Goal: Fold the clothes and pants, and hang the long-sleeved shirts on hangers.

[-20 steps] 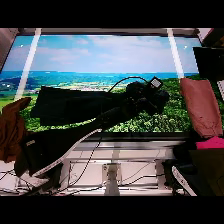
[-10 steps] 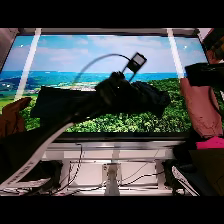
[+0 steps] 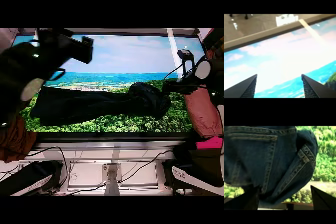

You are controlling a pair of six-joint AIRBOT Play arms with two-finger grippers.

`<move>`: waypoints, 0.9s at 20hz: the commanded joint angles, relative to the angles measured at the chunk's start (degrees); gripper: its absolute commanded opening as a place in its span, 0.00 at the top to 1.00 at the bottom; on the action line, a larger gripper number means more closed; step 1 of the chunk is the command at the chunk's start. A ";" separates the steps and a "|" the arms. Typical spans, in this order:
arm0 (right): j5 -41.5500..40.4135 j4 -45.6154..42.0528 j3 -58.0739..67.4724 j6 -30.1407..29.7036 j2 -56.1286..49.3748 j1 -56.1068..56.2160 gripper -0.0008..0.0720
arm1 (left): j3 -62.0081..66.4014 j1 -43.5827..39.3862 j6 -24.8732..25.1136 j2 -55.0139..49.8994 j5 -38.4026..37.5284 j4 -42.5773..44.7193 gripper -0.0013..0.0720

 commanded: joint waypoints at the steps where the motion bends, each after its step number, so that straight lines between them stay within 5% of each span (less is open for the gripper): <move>1: -5.27 3.32 0.09 5.51 -5.42 -1.03 0.04 | -0.04 3.89 0.04 3.52 -4.31 0.04 0.17; 7: -17.99 16.72 0.20 9.57 -10.69 1.53 0.02 | -0.11 6.29 0.07 2.80 -5.44 0.04 0.17; 13: -24.30 16.96 2.67 11.23 -19.74 9.07 0.00 | -0.15 6.43 0.07 1.03 -5.62 0.04 0.17; 18: -15.45 12.35 3.17 16.06 -27.28 9.31 0.08 | -0.15 6.43 0.11 0.66 -6.84 0.68 0.17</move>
